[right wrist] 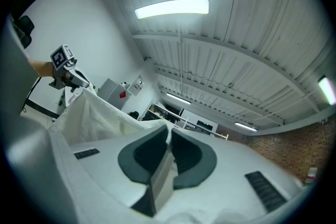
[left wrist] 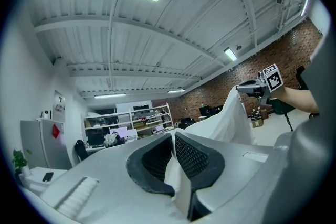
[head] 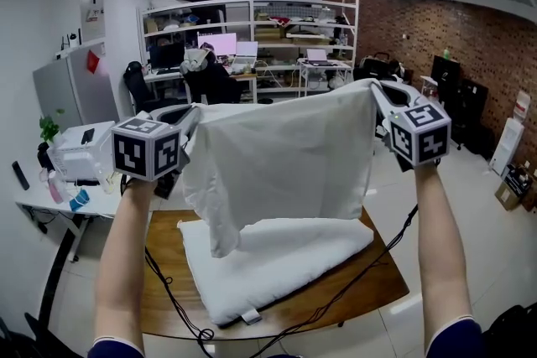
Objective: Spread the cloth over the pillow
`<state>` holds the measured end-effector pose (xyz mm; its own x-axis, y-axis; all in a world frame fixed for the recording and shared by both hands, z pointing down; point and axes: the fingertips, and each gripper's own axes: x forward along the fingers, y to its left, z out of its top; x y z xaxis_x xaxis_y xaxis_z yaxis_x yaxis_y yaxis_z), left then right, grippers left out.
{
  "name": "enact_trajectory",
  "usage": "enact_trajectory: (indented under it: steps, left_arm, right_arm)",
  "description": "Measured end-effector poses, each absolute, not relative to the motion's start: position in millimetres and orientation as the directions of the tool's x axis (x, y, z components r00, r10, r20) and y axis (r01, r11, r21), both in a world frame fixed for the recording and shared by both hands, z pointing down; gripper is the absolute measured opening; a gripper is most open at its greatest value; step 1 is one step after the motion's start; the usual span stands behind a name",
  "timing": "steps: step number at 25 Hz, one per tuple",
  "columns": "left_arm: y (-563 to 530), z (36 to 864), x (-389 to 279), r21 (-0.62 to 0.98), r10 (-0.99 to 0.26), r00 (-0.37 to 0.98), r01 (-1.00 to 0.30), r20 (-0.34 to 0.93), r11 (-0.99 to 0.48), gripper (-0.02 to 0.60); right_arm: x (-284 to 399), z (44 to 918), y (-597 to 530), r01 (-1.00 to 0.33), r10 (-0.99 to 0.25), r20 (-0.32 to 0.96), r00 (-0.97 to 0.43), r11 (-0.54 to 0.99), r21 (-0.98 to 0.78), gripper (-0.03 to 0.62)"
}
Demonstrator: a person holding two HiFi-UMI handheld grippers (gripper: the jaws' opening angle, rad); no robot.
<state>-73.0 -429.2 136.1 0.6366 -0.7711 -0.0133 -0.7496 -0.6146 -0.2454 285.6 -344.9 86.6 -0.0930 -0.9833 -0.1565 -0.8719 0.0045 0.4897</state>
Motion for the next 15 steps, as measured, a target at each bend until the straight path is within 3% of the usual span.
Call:
enact_trajectory:
  steps: [15]
  left_arm:
    - [-423.2,174.0,-40.3,-0.253,-0.724,0.685,-0.689,0.076,-0.679,0.023]
  right_arm:
    - [306.6,68.1,-348.8,-0.857,-0.983,-0.17,-0.073,-0.025,0.514,0.028]
